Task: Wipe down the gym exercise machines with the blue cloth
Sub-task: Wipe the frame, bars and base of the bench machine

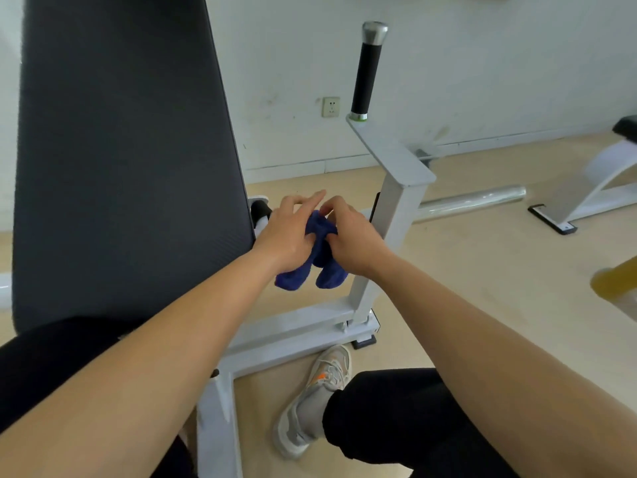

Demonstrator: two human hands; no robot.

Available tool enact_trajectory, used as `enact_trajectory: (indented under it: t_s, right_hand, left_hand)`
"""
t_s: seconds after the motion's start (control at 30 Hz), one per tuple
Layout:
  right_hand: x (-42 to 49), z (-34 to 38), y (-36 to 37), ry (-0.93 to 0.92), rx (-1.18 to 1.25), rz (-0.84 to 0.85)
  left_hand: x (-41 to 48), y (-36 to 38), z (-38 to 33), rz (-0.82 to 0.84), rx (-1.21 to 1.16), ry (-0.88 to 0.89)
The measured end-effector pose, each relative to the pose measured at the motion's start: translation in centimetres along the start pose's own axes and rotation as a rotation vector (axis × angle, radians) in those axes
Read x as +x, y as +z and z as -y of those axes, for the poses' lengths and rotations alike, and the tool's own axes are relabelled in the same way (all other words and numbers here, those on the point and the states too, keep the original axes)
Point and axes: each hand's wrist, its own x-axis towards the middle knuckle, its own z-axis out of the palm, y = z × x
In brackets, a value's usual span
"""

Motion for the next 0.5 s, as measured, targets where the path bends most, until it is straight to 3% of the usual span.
enact_trajectory:
  t_s: [0.13, 0.23, 0.4, 0.5]
  right_hand:
    - [-1.4, 1.0, -4.6, -0.047, -0.012, 0.014]
    - [-2.1, 1.2, -8.9, -0.065, -0.038, 0.026]
    - [-2.1, 0.6, -16.0, -0.001, -0.148, 0.115]
    - [-0.7, -0.1, -19.0, 0.061, -0.092, 0.028]
  left_hand:
    - [-0.4, -1.9, -1.3, 0.201, -0.106, -0.006]
    - [-0.6, -3.5, -3.6, 0.258, -0.33, 0.056]
    - [1.4, -5.6, -7.9, 0.07, -0.423, 0.084]
    - [3.6, -6.3, -10.4, 0.0, -0.478, 0.07]
